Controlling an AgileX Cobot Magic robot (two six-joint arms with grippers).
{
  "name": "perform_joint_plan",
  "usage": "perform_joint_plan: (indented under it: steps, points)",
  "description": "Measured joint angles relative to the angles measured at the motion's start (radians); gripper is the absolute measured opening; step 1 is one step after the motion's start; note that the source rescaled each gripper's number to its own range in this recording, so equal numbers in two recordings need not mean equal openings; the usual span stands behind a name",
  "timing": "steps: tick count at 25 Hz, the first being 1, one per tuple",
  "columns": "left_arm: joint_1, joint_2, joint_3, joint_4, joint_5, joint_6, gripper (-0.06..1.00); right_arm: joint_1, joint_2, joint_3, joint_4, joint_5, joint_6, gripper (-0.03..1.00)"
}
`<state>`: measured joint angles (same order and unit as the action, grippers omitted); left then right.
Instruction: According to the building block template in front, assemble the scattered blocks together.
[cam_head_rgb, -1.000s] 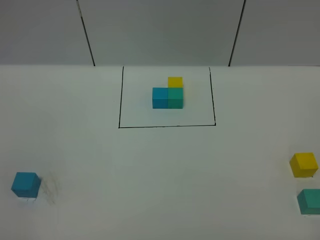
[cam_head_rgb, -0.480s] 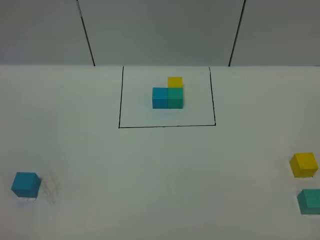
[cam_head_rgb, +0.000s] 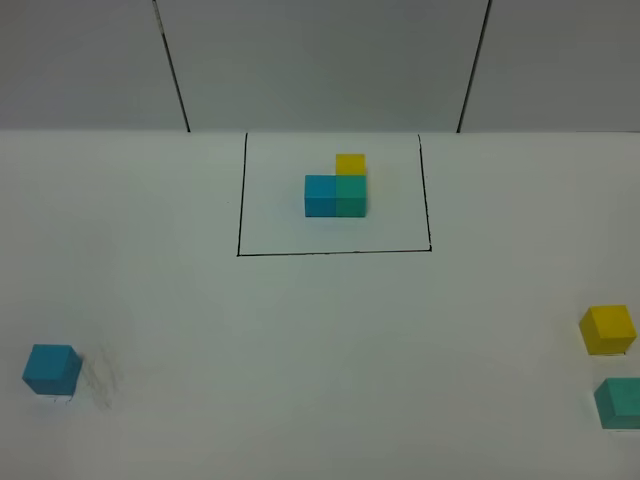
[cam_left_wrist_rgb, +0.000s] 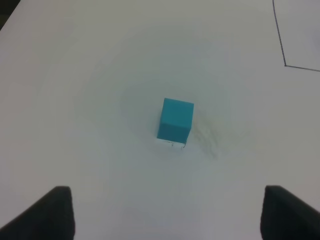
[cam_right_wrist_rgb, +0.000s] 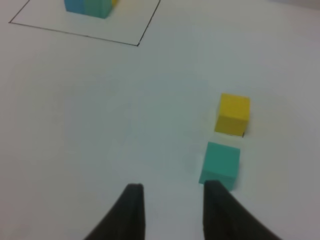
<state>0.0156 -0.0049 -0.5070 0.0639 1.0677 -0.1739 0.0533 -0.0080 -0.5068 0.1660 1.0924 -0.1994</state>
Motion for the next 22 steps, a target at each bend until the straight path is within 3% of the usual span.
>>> perform_joint_plan:
  steps: [6,15,22]
  points:
    - [0.0,0.063,-0.045,-0.001,0.025,-0.013,0.88,0.0,0.0,0.0,0.0,0.0,0.0,0.11]
    - [0.0,0.597,-0.31,0.034,0.045,-0.018,0.88,0.0,0.0,0.0,0.0,0.0,0.0,0.11]
    - [0.0,0.964,-0.329,0.048,-0.092,-0.003,0.88,0.0,0.0,0.0,0.0,0.0,0.0,0.11]
